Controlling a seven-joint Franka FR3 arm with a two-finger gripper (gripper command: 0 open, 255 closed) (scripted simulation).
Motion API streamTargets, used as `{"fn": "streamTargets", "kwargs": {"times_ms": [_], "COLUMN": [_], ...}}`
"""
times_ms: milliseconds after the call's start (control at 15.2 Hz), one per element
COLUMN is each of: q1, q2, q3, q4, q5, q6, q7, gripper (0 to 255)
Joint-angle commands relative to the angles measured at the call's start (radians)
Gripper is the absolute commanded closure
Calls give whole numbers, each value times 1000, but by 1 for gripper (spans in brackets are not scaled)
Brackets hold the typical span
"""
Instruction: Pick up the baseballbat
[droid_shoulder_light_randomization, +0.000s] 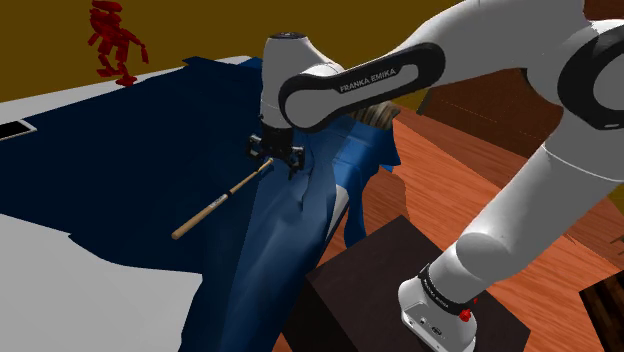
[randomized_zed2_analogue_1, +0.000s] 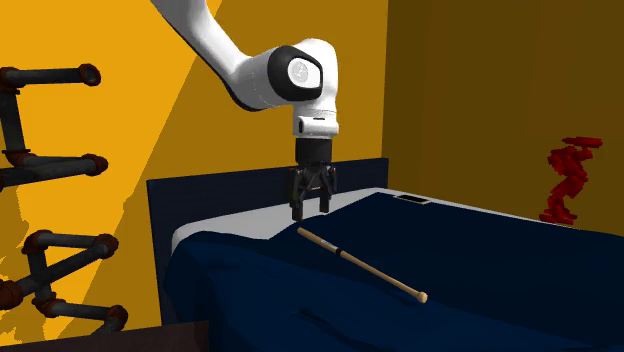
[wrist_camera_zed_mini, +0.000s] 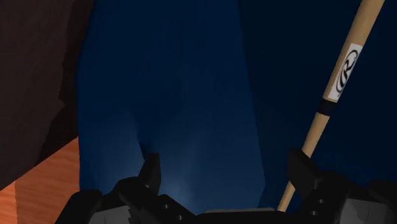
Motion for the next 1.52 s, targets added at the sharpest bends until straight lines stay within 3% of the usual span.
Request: {"fn": "streamTargets", "kwargs": {"times_ms": [0,330,660,1254,1320,1452], "q1": [16,89,163,179,180,179], "q2": [94,313,496,560,560,558], "q3": [-4,-57,-119,-143,-143,-143], "q4": [56,228,413,404,404,403], "q5": [-53,-155,-203,-235,-235,-234], "q6": [21,40,35,104,105,104], "q7": [95,280,399,416,417,417], "gripper": [0,0,0,0,255,255]}}
